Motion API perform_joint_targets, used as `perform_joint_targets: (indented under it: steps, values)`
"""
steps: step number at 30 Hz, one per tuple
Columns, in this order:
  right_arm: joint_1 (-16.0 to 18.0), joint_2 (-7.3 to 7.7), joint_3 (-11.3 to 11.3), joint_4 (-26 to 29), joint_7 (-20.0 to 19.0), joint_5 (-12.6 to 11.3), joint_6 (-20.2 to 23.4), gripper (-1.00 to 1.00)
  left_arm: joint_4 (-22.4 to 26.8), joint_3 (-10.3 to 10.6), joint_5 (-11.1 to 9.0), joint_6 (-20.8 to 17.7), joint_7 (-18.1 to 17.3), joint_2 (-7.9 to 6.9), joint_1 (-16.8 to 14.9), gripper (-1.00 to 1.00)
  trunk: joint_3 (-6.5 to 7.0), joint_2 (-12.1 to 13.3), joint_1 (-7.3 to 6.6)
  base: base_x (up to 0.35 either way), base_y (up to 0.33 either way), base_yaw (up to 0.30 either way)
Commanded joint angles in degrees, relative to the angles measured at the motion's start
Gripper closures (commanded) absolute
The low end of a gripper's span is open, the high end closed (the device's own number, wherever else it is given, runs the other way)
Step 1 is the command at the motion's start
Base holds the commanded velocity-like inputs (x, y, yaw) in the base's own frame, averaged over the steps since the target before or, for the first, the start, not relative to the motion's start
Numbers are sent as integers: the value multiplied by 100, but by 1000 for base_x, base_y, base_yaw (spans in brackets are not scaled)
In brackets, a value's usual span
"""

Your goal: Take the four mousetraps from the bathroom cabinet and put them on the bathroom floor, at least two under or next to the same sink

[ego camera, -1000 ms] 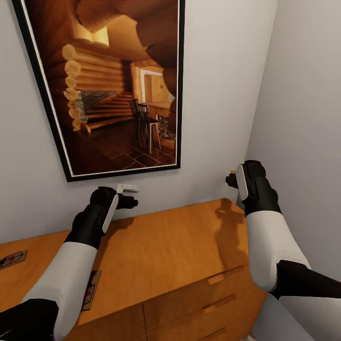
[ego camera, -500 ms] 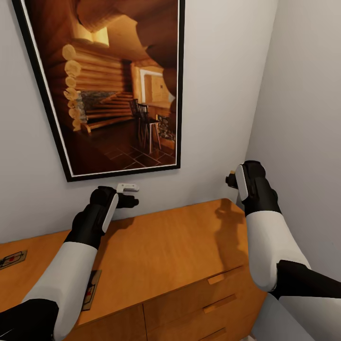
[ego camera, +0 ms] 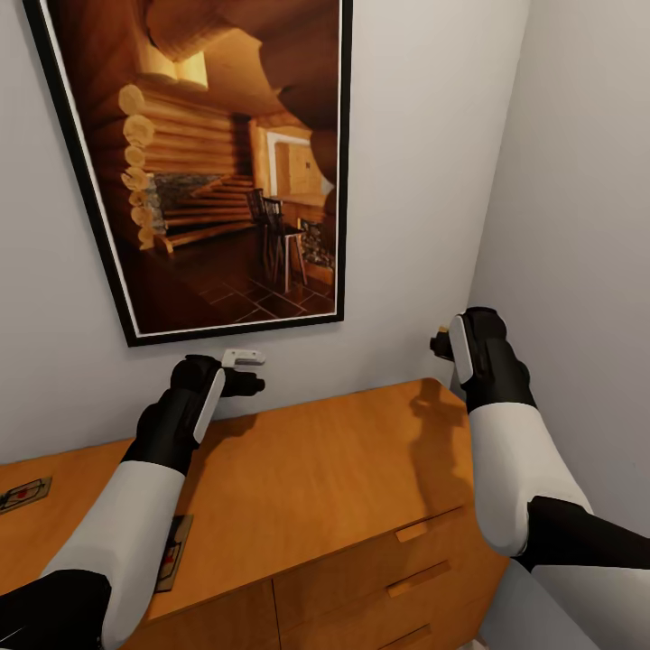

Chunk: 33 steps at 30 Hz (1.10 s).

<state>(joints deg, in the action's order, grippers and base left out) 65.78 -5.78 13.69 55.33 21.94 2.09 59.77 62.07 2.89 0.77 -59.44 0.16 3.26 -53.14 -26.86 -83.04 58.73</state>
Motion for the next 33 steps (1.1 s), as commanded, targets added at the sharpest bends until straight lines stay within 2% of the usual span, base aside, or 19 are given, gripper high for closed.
perform_joint_targets:
  steps: [1,10,33]
  values:
    - [6,-3,14,4,-5,19,23,100,5,3,8,-23,0,0,-6,-100,-7,-4,0,0,0,0]
    - [5,82,12,4,-6,19,23,100,7,4,2,-28,-4,5,-5,-100,-7,-4,0,-82,0,0]
    - [5,93,-1,-4,-18,22,23,100,-3,3,2,-32,0,4,-7,-100,-7,-4,0,-329,0,0]
